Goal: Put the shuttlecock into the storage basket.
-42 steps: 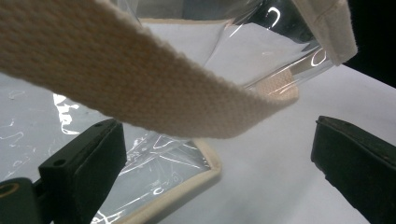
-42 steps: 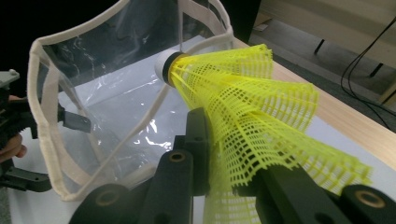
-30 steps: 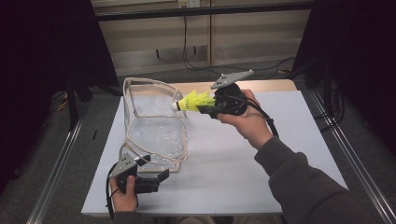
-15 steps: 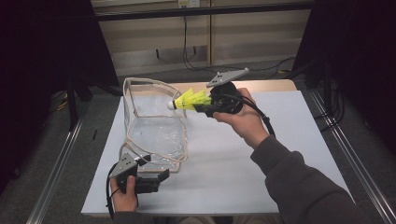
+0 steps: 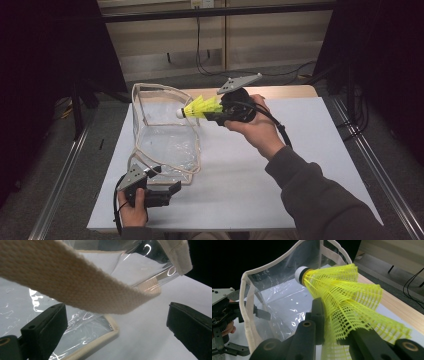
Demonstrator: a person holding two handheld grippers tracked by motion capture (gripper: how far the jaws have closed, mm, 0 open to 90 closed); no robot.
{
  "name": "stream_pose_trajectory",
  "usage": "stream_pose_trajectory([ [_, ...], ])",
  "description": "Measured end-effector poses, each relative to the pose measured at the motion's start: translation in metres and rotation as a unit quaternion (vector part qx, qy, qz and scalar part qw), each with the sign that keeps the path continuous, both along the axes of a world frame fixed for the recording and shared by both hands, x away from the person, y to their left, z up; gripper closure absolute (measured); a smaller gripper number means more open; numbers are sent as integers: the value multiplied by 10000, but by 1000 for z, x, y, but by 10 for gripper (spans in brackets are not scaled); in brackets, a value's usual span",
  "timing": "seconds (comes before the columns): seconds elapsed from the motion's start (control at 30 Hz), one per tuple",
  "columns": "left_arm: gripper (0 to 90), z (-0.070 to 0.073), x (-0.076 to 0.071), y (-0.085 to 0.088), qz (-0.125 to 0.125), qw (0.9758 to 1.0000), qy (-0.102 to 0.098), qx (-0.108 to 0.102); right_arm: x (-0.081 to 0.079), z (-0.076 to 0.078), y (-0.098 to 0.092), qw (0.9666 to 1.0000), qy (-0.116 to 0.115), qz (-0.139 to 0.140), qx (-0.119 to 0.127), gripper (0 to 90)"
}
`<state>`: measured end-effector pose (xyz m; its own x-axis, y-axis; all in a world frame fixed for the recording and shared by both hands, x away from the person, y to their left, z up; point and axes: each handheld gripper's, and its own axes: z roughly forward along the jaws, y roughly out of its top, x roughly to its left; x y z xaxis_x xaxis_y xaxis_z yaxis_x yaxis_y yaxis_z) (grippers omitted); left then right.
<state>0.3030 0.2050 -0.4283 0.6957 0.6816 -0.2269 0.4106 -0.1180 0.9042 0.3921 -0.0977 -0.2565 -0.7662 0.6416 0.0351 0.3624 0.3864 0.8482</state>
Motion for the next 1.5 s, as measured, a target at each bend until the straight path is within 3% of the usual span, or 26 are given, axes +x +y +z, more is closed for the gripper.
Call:
stream_pose_trajectory([
  [1.5, 33, -1, 0, 0, -14, 10000, 29, -24, 6, -5, 44, 9994, -32, 262, -237, 801],
])
